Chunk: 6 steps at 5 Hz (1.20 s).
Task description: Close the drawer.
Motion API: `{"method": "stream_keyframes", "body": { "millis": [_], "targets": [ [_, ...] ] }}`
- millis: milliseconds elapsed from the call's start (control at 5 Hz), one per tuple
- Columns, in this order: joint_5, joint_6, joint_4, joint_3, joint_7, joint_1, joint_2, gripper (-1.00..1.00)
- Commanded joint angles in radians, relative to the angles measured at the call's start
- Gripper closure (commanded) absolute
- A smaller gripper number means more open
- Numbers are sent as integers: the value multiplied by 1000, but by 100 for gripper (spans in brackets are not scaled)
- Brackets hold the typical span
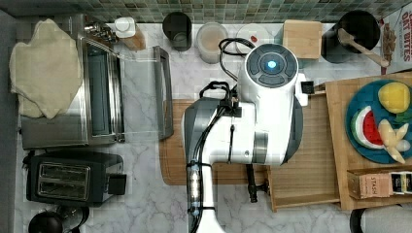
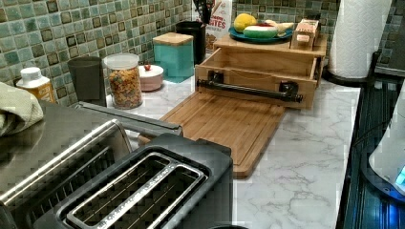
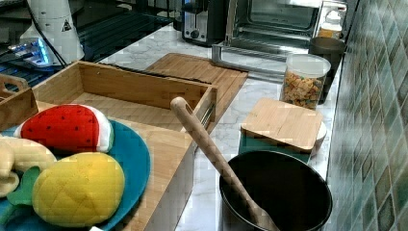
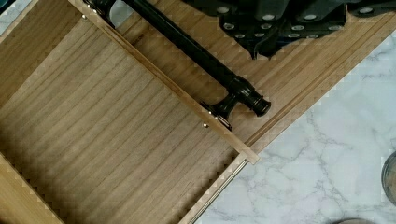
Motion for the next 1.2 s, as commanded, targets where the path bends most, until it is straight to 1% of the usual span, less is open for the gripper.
{"method": "stream_keyframes", "body": {
  "millis": [200, 400, 600, 800, 1000, 1200],
  "targets": [
    [-1, 0, -2, -5, 0, -4, 0, 100],
    [69, -56, -12, -1, -99, -12, -13, 100],
    [92, -26, -101, 14, -199, 2, -84, 100],
    [75, 85, -231, 32, -389, 24, -178, 100],
    [90, 86, -256, 34, -498, 37, -202, 100],
    [60, 151, -317, 45, -568, 51, -223, 100]
  ]
}}
